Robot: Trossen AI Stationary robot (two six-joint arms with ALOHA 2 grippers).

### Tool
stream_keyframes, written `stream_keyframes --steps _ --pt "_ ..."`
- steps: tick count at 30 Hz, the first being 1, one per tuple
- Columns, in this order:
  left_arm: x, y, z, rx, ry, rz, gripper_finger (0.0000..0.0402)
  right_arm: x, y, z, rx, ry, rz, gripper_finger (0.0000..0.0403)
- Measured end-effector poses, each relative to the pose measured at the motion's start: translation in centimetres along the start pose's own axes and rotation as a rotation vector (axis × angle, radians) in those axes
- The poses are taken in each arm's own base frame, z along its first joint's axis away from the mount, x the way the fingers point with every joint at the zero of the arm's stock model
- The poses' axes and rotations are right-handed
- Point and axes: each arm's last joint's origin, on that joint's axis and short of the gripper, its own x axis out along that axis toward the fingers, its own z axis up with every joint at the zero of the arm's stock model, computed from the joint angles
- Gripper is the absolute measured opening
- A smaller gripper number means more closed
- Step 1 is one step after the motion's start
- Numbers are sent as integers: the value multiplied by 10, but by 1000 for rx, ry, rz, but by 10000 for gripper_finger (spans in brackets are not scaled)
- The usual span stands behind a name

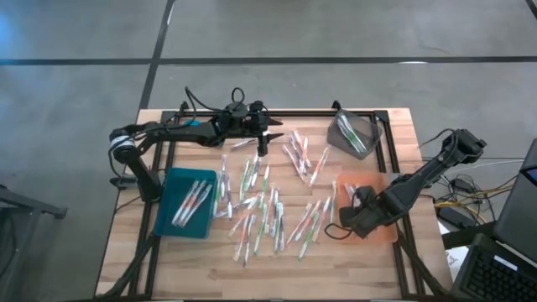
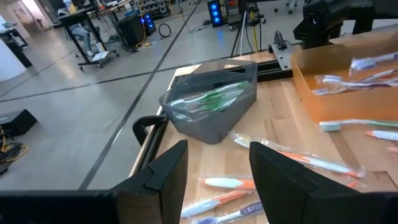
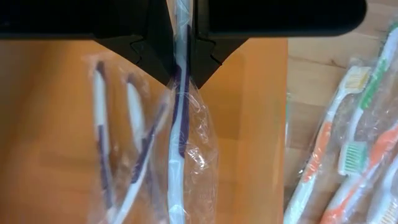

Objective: Pick & Place Toothbrushes
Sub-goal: Put the purple toothbrush into the orange bin, then put the green toothbrush into the black bin

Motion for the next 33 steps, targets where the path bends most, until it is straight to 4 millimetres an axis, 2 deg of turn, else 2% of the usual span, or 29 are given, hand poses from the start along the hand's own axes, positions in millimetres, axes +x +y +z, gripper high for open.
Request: stream_keyframes --steps 9,18,33 --pt "0 0 0 -1 0 -1 177 29 -18 7 19 -41 -72 24" --pt "0 0 0 -5 2 -2 177 43 -29 13 52 -72 -121 27" --pt "0 0 0 -6 2 -3 177 41 -30 13 62 -61 -120 137"
